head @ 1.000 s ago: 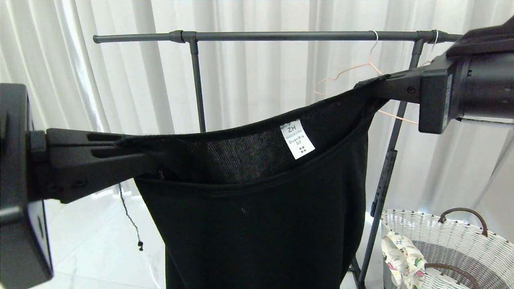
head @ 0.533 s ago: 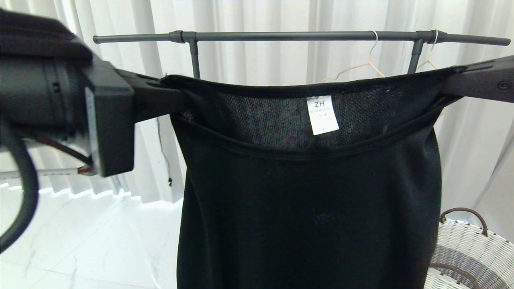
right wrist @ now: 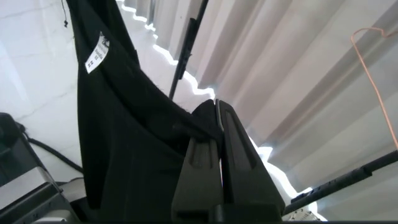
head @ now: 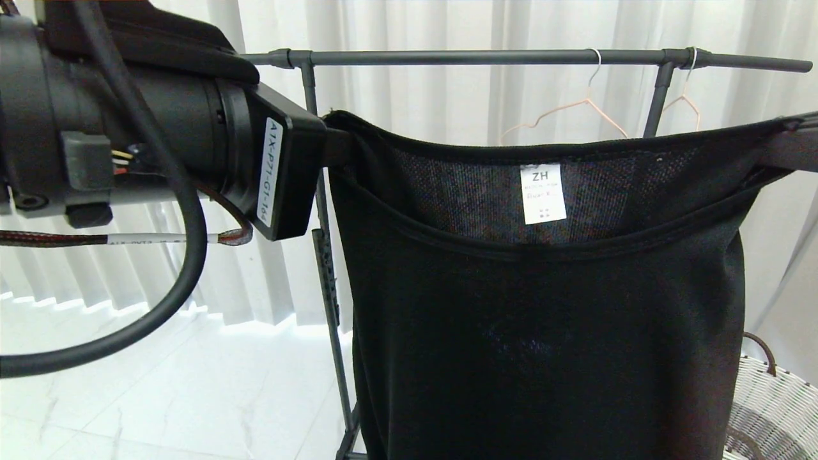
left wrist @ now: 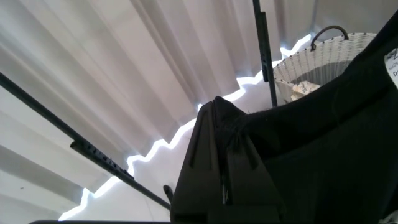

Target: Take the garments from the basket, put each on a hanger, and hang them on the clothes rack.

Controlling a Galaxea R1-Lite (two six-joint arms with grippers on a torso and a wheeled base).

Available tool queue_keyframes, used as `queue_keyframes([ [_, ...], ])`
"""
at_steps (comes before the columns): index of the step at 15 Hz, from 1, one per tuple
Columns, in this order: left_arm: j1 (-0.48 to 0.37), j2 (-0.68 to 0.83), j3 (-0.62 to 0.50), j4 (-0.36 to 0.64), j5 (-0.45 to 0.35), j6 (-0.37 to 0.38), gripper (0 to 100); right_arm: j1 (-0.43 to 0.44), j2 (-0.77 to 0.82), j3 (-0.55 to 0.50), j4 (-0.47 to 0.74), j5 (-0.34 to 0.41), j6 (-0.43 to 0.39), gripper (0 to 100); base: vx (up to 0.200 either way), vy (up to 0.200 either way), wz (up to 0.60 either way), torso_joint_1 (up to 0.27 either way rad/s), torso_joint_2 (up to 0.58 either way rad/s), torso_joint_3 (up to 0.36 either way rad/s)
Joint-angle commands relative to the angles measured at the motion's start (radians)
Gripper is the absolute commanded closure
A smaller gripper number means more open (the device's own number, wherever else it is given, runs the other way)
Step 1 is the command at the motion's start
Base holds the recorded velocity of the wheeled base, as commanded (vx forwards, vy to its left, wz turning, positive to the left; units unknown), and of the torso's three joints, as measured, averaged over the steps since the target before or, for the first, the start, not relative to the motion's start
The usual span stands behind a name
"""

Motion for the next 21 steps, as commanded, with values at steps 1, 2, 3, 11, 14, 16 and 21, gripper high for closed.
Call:
queue_keyframes([
  [1,0.004,0.003,-0.006,0.000,0.001,0.004,100,-0.003,-0.001,0.005,0.000,-0.002,0.000,100,0.000,0.000,0.00,0.000,0.00,0.000],
  [2,0.010,0.005,-0.015,0.000,0.001,0.002,100,-0.017,-0.005,0.010,0.002,-0.007,0.000,100,0.000,0.000,0.00,0.000,0.00,0.000],
  [3,0.015,0.005,-0.014,0.000,0.001,0.002,100,-0.031,-0.007,0.018,0.002,-0.010,0.000,100,0.000,0.000,0.00,0.000,0.00,0.000],
  [11,0.021,0.005,-0.011,0.000,0.002,0.004,100,-0.035,-0.039,0.071,0.023,-0.015,-0.002,0,0.000,0.000,0.00,0.000,0.00,0.000],
  [14,0.029,0.011,-0.007,0.001,0.007,0.005,100,-0.035,-0.076,0.111,0.022,-0.013,-0.005,0,0.000,0.000,0.00,0.000,0.00,0.000],
  [16,0.059,0.015,0.026,0.001,0.065,0.005,100,-0.035,-0.103,0.142,0.020,-0.007,-0.003,0,0.000,0.000,0.00,0.000,0.00,0.000],
  [21,0.087,0.038,0.071,0.000,0.123,0.005,100,-0.038,-0.125,0.186,-0.072,-0.004,0.003,0,0.000,0.000,0.00,0.000,0.00,0.000],
])
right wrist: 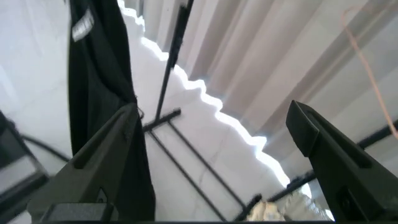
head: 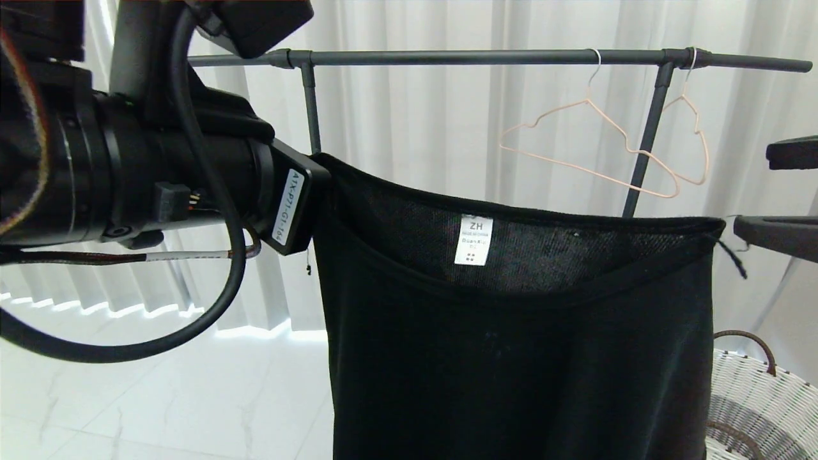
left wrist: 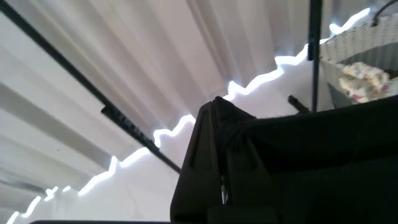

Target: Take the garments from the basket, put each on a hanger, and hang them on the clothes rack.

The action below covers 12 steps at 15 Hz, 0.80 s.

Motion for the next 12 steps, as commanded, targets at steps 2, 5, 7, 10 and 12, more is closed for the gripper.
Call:
queue_keyframes([
  [2,0.017,0.018,0.007,0.001,0.057,0.000,100,-0.042,-0.012,0.023,-0.009,0.001,-0.001,0,0.000,0.000,0.00,0.000,0.00,0.000],
  [5,0.095,0.011,0.034,0.001,0.095,-0.002,100,-0.096,-0.041,0.045,-0.009,0.006,-0.001,0,0.000,0.000,0.00,0.000,0.00,0.000],
  [7,0.124,-0.027,0.037,-0.001,0.101,-0.002,100,-0.257,-0.059,0.088,0.020,-0.004,-0.007,0,0.000,0.000,0.00,0.000,0.00,0.000],
  [10,0.258,-0.122,0.110,-0.001,0.099,-0.002,100,-0.660,-0.047,0.103,0.164,-0.036,-0.047,0,0.000,0.000,0.00,0.000,0.00,0.000],
  [12,0.371,-0.185,0.176,-0.002,0.095,-0.004,100,-0.855,-0.047,0.149,0.198,-0.034,-0.126,0,0.000,0.000,0.00,0.000,0.00,0.000],
])
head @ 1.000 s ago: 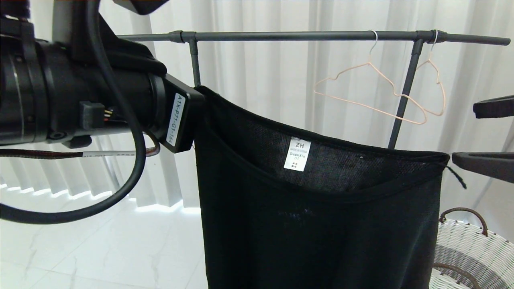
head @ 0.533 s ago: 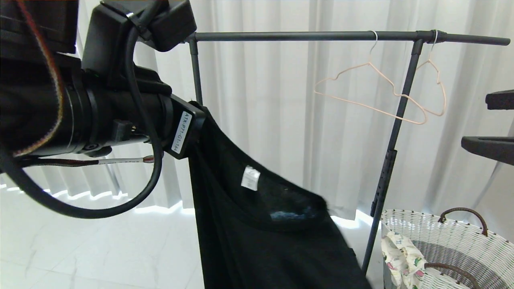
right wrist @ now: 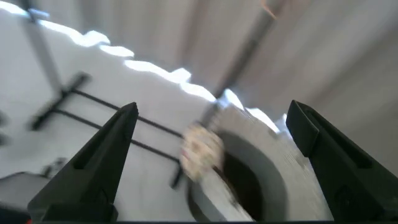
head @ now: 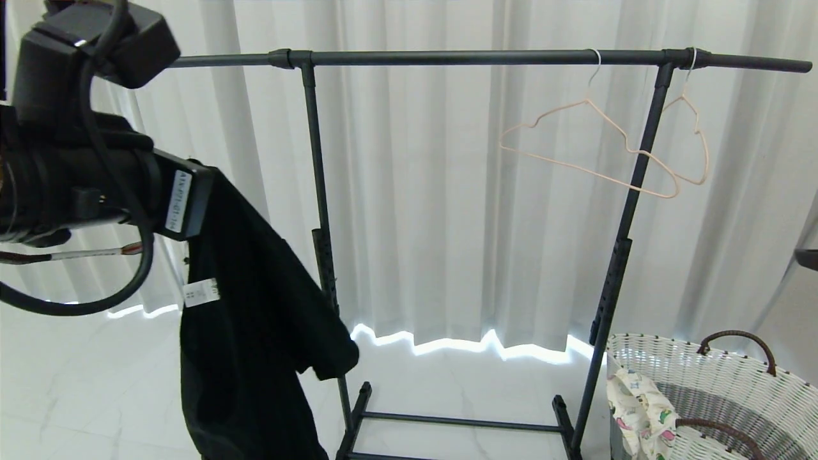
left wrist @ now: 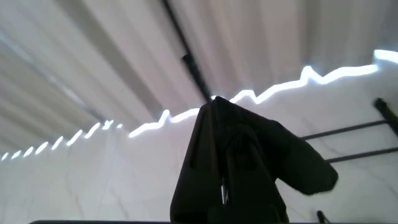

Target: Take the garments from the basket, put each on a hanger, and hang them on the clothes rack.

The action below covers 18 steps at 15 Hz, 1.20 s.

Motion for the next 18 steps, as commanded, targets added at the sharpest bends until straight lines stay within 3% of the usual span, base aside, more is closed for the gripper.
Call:
queue_keyframes([
  [1,0.093,-0.097,0.079,-0.007,-0.001,-0.001,100,-0.266,-0.002,0.073,0.053,-0.007,-0.094,0,0.000,0.000,0.00,0.000,0.00,0.000],
  [3,0.097,-0.156,0.148,-0.044,0.002,0.001,100,-0.317,-0.012,0.111,0.051,-0.011,-0.128,0,0.000,0.000,0.00,0.000,0.00,0.000],
  [6,0.177,-0.219,0.251,-0.070,0.002,0.001,100,-0.335,-0.028,0.142,0.051,-0.013,-0.128,0,0.000,0.000,0.00,0.000,0.00,0.000],
  [11,0.201,-0.266,0.306,-0.074,0.002,0.001,100,-0.374,-0.029,0.174,-0.005,-0.016,-0.118,0,0.000,0.000,0.00,0.000,0.00,0.000],
  [16,0.200,-0.266,0.326,-0.074,0.001,0.003,100,-0.385,0.006,0.183,-0.103,0.019,0.044,0,0.000,0.000,0.00,0.009,-0.05,-0.046],
  [18,0.200,-0.266,0.324,-0.074,0.001,0.003,100,-0.385,0.018,0.180,-0.151,0.038,0.067,0,0.000,0.000,0.00,0.124,-0.39,-0.246],
])
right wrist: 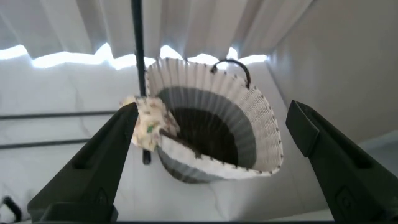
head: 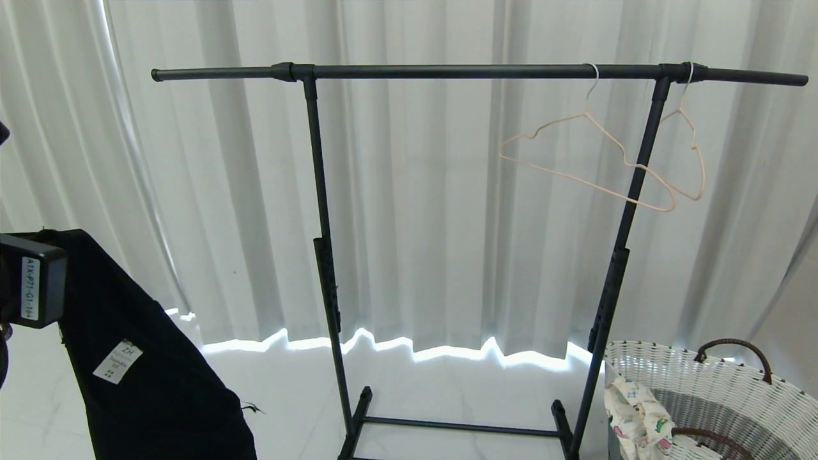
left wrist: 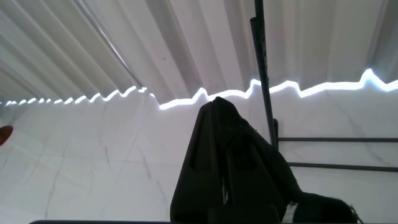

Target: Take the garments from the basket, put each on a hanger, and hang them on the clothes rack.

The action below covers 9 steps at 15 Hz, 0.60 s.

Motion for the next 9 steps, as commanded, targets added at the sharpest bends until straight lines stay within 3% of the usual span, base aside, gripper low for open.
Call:
queue_keyframes([
  [1,0.000,0.002,0.001,0.000,0.001,0.000,100,0.000,0.020,-0.002,-0.019,0.010,0.001,0,0.000,0.000,0.00,0.144,-0.42,-0.271],
  [6,0.000,0.000,-0.004,0.000,0.001,0.000,100,0.001,0.077,-0.013,-0.129,0.020,-0.001,0,0.000,0.000,0.00,0.169,-0.46,-0.285],
  [9,-0.001,-0.004,-0.002,0.000,0.001,0.000,100,0.003,0.086,-0.036,-0.134,0.021,-0.001,0,0.000,0.000,0.00,0.196,-0.48,-0.284],
])
